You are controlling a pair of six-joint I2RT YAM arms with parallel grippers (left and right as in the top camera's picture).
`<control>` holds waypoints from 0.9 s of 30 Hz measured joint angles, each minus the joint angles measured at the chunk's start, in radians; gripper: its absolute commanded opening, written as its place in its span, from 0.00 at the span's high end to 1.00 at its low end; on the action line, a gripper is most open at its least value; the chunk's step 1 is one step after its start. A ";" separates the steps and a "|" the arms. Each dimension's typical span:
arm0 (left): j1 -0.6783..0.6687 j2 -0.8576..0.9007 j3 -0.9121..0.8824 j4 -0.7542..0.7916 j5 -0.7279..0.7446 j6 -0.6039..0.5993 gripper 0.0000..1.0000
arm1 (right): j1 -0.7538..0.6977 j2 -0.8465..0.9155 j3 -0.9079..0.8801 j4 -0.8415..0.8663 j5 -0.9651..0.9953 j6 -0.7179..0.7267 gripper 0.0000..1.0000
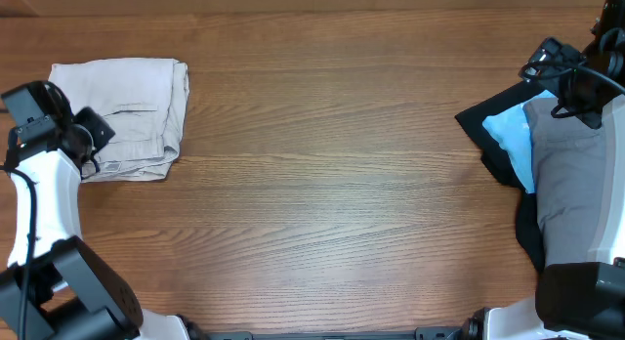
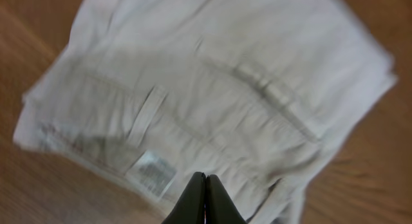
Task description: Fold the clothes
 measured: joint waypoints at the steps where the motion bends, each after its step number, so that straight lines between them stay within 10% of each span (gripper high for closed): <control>1: 0.008 0.015 0.000 -0.025 -0.003 -0.002 0.96 | 0.000 0.000 0.000 0.000 0.000 0.000 0.00; 27: 0.047 0.288 0.001 -0.059 -0.235 -0.013 0.96 | 0.000 0.000 0.000 0.000 0.000 0.000 0.00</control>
